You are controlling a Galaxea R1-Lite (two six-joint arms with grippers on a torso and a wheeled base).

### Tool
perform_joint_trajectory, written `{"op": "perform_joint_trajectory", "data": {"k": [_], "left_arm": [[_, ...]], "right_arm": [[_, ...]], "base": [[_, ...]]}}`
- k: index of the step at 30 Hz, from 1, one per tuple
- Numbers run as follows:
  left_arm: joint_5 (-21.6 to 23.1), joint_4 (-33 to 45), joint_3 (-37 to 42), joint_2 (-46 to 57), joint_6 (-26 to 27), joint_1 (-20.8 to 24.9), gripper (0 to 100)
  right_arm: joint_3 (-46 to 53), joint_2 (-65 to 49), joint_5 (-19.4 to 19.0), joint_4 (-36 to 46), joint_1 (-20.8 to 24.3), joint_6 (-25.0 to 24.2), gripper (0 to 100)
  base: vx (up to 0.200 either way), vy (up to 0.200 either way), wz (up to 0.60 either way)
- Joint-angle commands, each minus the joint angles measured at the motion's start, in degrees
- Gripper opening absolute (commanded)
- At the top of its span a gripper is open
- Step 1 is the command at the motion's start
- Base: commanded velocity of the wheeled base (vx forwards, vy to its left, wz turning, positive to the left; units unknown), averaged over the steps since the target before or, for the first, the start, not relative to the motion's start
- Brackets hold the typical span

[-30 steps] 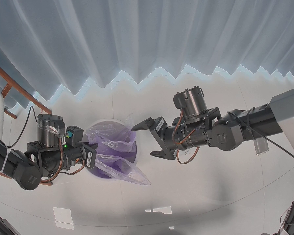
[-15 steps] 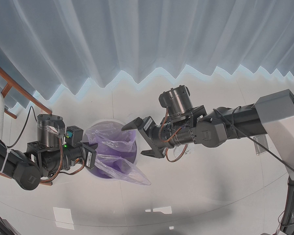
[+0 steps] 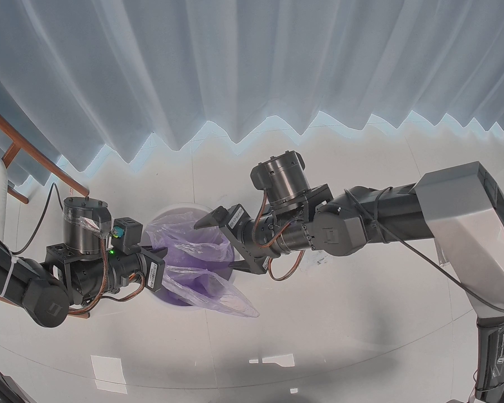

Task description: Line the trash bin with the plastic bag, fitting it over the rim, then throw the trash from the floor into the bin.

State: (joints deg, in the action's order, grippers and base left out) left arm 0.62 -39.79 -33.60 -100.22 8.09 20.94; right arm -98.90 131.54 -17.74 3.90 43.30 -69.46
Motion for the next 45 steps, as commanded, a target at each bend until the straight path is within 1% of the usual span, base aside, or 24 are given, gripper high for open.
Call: {"op": "perform_joint_trajectory", "data": {"k": [1,2,3,8,15,19,22,23,24,25,27,31,33,34,35,39,41,42,43,45], "left_arm": [[-0.01,-0.02,0.02,0.29,-0.01,-0.03,0],[-0.01,-0.02,0.02,0.29,-0.01,-0.03,0],[-0.01,-0.02,0.02,0.29,-0.01,0.06,0],[-0.01,-0.02,0.02,0.29,-0.01,0.06,0],[-0.01,-0.02,0.11,0.38,-0.01,0.06,0],[-0.01,-0.02,0.29,0.38,-0.01,0.06,0],[0.08,0.06,1.08,0.64,0.08,0.41,0],[0.08,0.06,1.08,0.64,0.08,0.5,0],[0.08,0.06,1.87,0.81,0.08,2.08,0],[0.08,0.06,2.04,0.81,0.08,2.44,0],[0.17,0.06,2.13,1.08,-0.01,2.87,0],[-0.36,-0.11,2.13,1.08,-0.54,2.96,0],[-0.36,-0.11,2.04,1.08,-0.62,2.96,0],[0.17,0.06,2.13,1.08,-0.62,2.96,0],[0.35,0.06,2.57,1.08,-0.62,2.96,100],[0.35,-0.11,2.84,1.25,-0.8,2.96,100],[0.17,-0.11,2.75,2.57,-3.52,2.96,100],[0.08,-0.11,2.92,2.84,-4.05,2.96,100],[-0.09,0.06,3.28,3.8,-6.07,2.96,100],[-0.27,0.24,3.71,5.12,-7.48,2.96,100]], "right_arm": [[-2.52,1.62,0.25,1.28,0.38,-0.15,100],[-2.96,1.79,0.6,1.55,0.38,-0.06,100],[-3.23,1.97,0.86,1.72,0.38,-0.06,0],[-3.58,2.58,1.65,1.99,0.38,-0.06,0],[-3.05,2.67,1.74,2.16,0.47,-0.32,0],[-3.05,2.23,1.92,3.57,0.38,-0.41,0],[-3.05,0.83,3.85,4.18,0.2,-0.24,0],[-3.05,0.74,3.94,4.18,0.2,-0.15,0],[-2.96,-0.05,4.91,4.27,0.2,0.03,0],[-3.05,-0.4,5.34,4.27,0.2,0.2,0],[-3.05,-1.55,6.14,4.27,0.29,1.17,0],[-2.96,-2.78,7.89,5.77,0.29,6.0,0],[-3.05,-3.04,8.42,6.47,0.29,6.97,0],[-3.05,-3.48,9.48,7.09,0.29,8.55,0],[-3.05,-3.66,9.83,7.09,0.29,9.08,0],[-3.05,-4.62,10.44,7.17,0.29,9.52,0],[-3.05,-5.15,10.71,7.17,0.03,9.52,0],[-3.05,-5.33,10.79,7.17,-0.06,9.61,0],[-3.05,-5.41,10.97,7.17,-0.41,9.61,0],[-2.96,-5.41,11.23,7.26,-0.85,9.61,0]], "base": [[0.0,0.0,0.0],[0.0,0.0,0.0],[0.0,0.0,0.0],[0.0,0.0,0.0],[0.0,0.0,0.0],[0.0,0.0,0.0],[0.0,0.0,0.0],[0.0,0.0,0.0],[0.0,0.0,0.0],[0.0,0.0,0.0],[0.0,0.0,0.0],[0.0,0.0,0.0],[0.0,0.0,0.0],[0.0,0.0,0.0],[0.0,0.0,0.0],[0.0,0.0,0.0],[0.0,0.0,0.0],[0.0,0.0,0.0],[0.0,0.0,0.0],[0.0,0.0,0.0]]}}
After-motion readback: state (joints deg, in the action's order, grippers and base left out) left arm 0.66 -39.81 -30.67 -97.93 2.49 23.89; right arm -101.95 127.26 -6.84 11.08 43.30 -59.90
